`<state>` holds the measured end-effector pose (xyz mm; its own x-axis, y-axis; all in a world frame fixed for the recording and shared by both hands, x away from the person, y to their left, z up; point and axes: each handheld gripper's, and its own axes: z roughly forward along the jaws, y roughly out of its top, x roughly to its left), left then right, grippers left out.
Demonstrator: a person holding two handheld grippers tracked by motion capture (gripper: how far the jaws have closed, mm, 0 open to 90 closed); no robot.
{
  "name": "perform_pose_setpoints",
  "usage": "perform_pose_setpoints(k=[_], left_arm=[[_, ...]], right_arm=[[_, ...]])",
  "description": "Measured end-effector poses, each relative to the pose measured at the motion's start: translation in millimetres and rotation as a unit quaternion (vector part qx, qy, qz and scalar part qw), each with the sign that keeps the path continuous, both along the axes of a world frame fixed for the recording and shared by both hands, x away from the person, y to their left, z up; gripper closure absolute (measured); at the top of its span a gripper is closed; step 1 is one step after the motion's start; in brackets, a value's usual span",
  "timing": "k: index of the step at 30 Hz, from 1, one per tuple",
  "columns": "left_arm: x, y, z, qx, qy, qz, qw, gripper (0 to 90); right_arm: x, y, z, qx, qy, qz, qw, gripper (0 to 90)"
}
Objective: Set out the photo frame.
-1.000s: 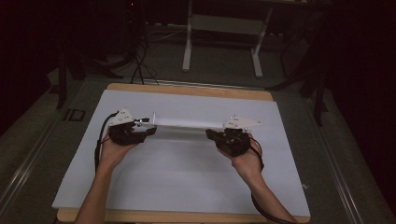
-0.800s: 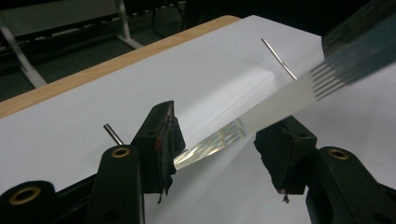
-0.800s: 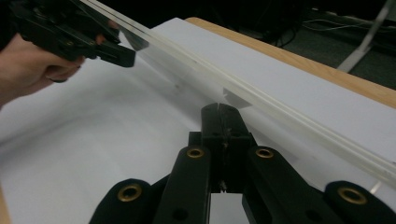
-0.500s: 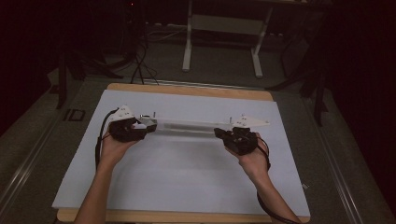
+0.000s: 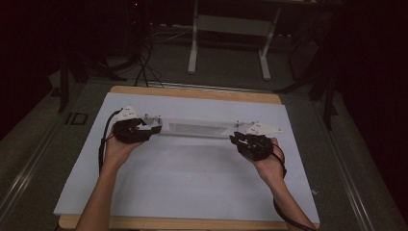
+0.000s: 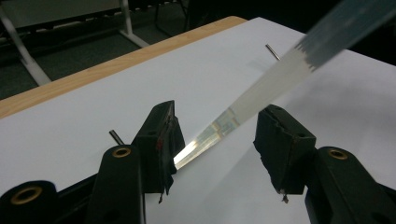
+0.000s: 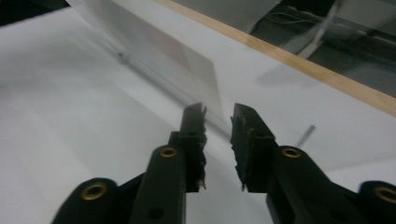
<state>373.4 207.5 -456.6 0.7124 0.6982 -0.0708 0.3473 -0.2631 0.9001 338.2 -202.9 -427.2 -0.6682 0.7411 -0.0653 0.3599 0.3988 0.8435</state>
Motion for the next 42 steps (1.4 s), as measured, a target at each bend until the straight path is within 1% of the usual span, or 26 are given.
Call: perform_pose_setpoints(k=[1, 2, 4, 6, 9, 11, 12, 13, 14, 16, 18, 19, 21, 28, 29, 31, 34, 36, 39, 42], left_arm=[[0.6, -0.2, 0.2, -0.002, 0.000, 0.002, 1.0000, 48.4], [1.2, -0.2, 0.5, -0.002, 0.000, 0.003, 1.0000, 48.4], [2.5, -0.7, 1.1, -0.004, 0.000, 0.007, 1.0000, 48.3], [4.0, -1.1, 1.3, -0.007, -0.001, 0.013, 0.9999, 48.3], [5.0, -1.1, 1.9, -0.006, 0.000, 0.013, 0.9999, 48.2], [5.6, -1.3, 2.7, -0.005, 0.002, 0.014, 0.9999, 48.3], [5.9, -1.4, 2.9, -0.004, 0.002, 0.015, 0.9999, 48.4], [6.4, -1.4, 3.3, -0.003, 0.002, 0.015, 0.9999, 48.4], [6.8, -1.6, 3.6, -0.002, 0.002, 0.016, 0.9999, 48.6], [7.8, -1.9, 3.8, -0.005, 0.003, 0.018, 0.9998, 48.6], [9.3, -2.1, 4.1, -0.006, 0.002, 0.022, 0.9997, 48.6], [9.9, -2.1, 4.3, -0.006, 0.002, 0.023, 0.9997, 48.5], [11.0, -2.3, 4.7, -0.008, 0.003, 0.024, 0.9997, 48.5], [13.3, -2.4, 5.3, -0.009, 0.004, 0.027, 0.9996, 48.4], [13.7, -2.3, 5.3, -0.010, 0.005, 0.028, 0.9996, 48.3], [14.2, -2.4, 5.4, -0.011, 0.006, 0.028, 0.9995, 48.2], [14.9, -2.3, 5.2, -0.013, 0.005, 0.029, 0.9995, 48.2], [15.3, -2.0, 4.8, -0.016, 0.006, 0.029, 0.9994, 48.0], [16.8, -1.2, 3.7, -0.023, 0.009, 0.028, 0.9993, 47.7], [18.4, -0.9, 2.4, -0.030, 0.009, 0.030, 0.9991, 47.3]], right_arm=[[0.0, 0.0, 0.0, 0.000, 0.000, 0.000, 1.0000, 72.3], [2.5, -2.6, -3.3, -0.006, 0.002, -0.004, 1.0000, 71.8], [5.0, -5.5, -6.4, -0.008, 0.003, -0.007, 0.9999, 71.2], [7.5, -8.3, -9.3, -0.008, 0.005, -0.012, 0.9999, 70.3], [10.2, -11.9, -11.9, -0.005, 0.008, -0.017, 0.9998, 69.6], [12.7, -15.4, -14.2, -0.004, 0.011, -0.026, 0.9996, 68.3], [15.7, -18.0, -17.1, -0.021, 0.008, -0.029, 0.9993, 67.5], [15.7, -18.0, -17.1, -0.021, 0.008, -0.029, 0.9993, 67.5], [18.6, -20.0, -19.6, -0.031, 0.009, -0.032, 0.9990, 66.5], [20.2, -21.6, -20.6, -0.032, 0.010, -0.034, 0.9989, 65.8], [21.8, -23.7, -21.5, -0.031, 0.012, -0.038, 0.9987, 65.0], [25.3, -29.1, -23.3, -0.018, 0.020, -0.047, 0.9985, 62.1], [28.3, -34.3, -25.0, -0.010, 0.024, -0.055, 0.9981, 60.0], [38.5, -43.7, -32.0, -0.008, 0.027, -0.076, 0.9967, 56.1], [39.9, -43.9, -32.9, -0.006, 0.026, -0.080, 0.9964, 55.1], [43.7, -44.1, -34.4, -0.003, 0.029, -0.083, 0.9962, 50.4], [50.2, -44.2, -35.6, 0.014, 0.027, -0.072, 0.9969, 47.7], [53.7, -42.8, -35.3, 0.024, 0.021, -0.062, 0.9976, 47.1], [57.9, -39.4, -35.2, 0.032, 0.005, -0.044, 0.9985, 45.7], [62.0, -37.1, -37.2, 0.035, -0.006, -0.024, 0.9991, 45.7]])
